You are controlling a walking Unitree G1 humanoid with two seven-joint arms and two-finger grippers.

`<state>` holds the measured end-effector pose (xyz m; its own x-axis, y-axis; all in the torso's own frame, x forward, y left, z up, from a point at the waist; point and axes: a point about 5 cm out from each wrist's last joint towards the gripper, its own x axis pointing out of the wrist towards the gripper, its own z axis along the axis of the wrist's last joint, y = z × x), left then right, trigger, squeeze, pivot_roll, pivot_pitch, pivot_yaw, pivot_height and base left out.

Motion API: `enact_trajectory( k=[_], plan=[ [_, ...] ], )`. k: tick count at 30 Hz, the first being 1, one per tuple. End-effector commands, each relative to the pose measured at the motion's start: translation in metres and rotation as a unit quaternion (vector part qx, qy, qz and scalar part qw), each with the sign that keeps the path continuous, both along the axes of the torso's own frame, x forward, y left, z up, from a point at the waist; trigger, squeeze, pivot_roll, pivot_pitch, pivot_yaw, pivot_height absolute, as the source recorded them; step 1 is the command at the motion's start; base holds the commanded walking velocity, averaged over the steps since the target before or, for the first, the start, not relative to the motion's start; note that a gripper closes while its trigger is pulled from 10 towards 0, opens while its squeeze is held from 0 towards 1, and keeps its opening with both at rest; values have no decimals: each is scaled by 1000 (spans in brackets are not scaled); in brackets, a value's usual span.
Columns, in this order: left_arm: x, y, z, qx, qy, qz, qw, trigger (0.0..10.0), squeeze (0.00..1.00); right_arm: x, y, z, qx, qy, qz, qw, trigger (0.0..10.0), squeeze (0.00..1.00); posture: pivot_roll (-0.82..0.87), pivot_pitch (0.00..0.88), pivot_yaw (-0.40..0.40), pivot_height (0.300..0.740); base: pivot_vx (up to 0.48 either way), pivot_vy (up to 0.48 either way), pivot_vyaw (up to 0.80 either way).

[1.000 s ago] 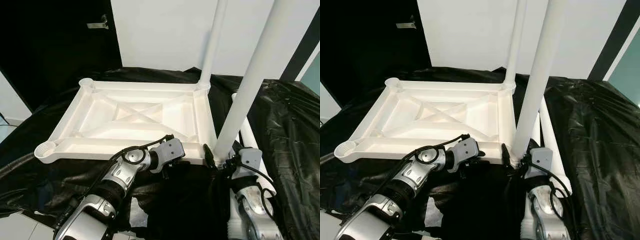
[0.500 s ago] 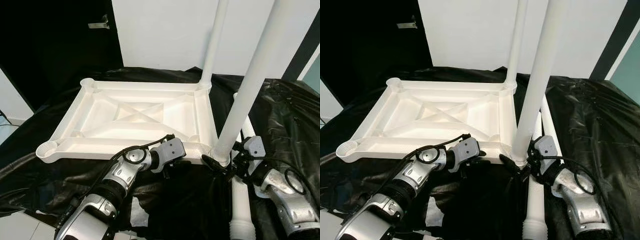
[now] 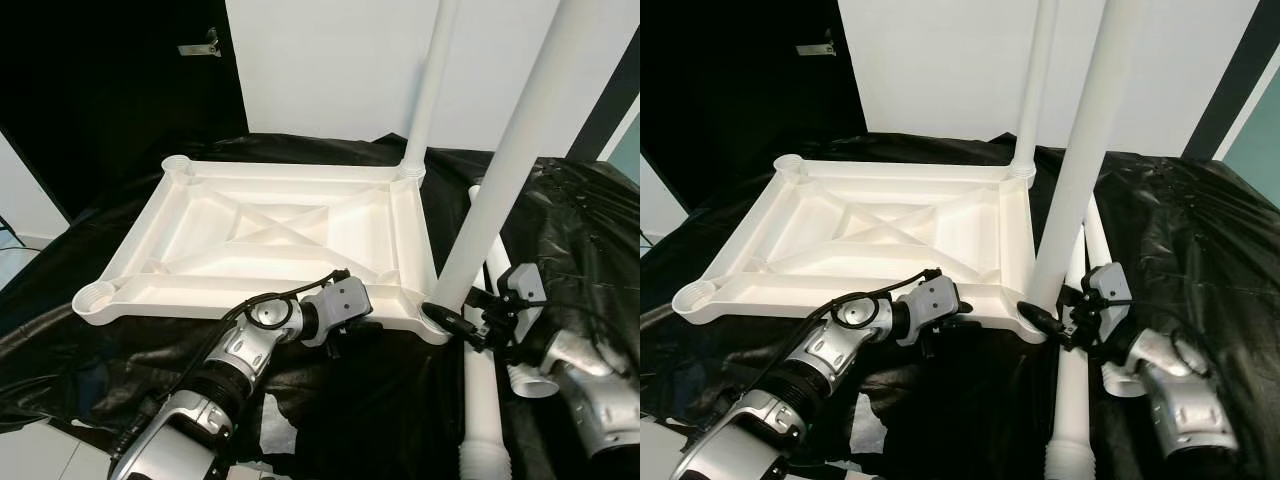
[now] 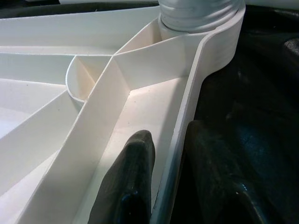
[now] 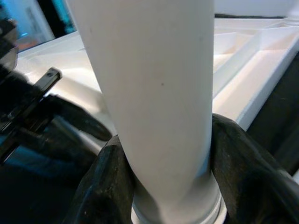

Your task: Building children table

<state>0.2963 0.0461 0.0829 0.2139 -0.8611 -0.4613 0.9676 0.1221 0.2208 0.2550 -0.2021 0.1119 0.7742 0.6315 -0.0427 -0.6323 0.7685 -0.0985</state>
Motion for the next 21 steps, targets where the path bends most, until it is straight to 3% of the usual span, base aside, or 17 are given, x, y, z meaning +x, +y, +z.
enact_trajectory(
  k=[1,2,3,5,6,7,9,11,12,16,18,19,20,21],
  plan=[
    [-24,9,-42,63,89,-13,994,10000,0,-3,13,-1,27,-17,-28,999,0,0,13,0,-28,740,0,0,0],
    [-24,9,-42,63,89,-13,994,10000,0,-3,13,-1,27,-17,-28,999,0,0,13,0,-28,740,0,0,0],
    [-24,9,-42,63,89,-13,994,10000,0,-7,18,-3,44,-23,-67,997,0,0,13,0,-28,740,0,0,0],
    [-24,9,-42,63,89,-13,994,10000,0,-7,18,-3,44,-23,-67,997,0,0,13,0,-28,740,0,0,0],
    [-24,9,-42,63,89,-14,994,10000,0,-11,21,-7,63,-25,-116,991,0,0,11,0,-27,740,0,0,0],
    [-24,9,-42,63,89,-14,994,10000,0,-11,21,-7,63,-25,-116,991,0,0,11,0,-27,740,0,0,0],
    [-23,8,-42,64,89,-15,994,10000,0,-18,24,-13,90,-28,-221,971,0,0,2,0,-23,740,0,0,0],
    [-23,8,-42,64,89,-15,994,10000,0,-18,24,-13,90,-28,-221,971,0,0,2,0,-23,740,0,0,0],
    [-23,7,-42,64,88,-17,994,10000,0,-20,23,-14,97,-35,-295,950,0,0,0,0,-23,740,0,0,0],
    [-24,6,-42,64,89,-20,994,10000,0,-20,23,-14,91,-42,-341,935,0,0,0,0,-20,740,0,0,0],
    [-24,6,-42,65,89,-20,994,10000,0,-20,22,-14,87,-42,-345,934,0,0,0,0,-19,740,0,0,0],
    [-24,6,-42,65,89,-21,994,10000,0,-20,22,-14,85,-41,-349,932,3451,0,-1,0,-19,740,0,0,0],
    [-24,7,-42,66,89,-21,994,10000,0,-20,24,-14,84,-40,-334,938,7961,1000,-2,0,-18,740,0,0,0],
    [-24,7,-42,66,89,-21,994,10000,0,-20,24,-14,84,-40,-334,938,7961,1000,-2,0,-18,740,0,0,0]
  ],
)
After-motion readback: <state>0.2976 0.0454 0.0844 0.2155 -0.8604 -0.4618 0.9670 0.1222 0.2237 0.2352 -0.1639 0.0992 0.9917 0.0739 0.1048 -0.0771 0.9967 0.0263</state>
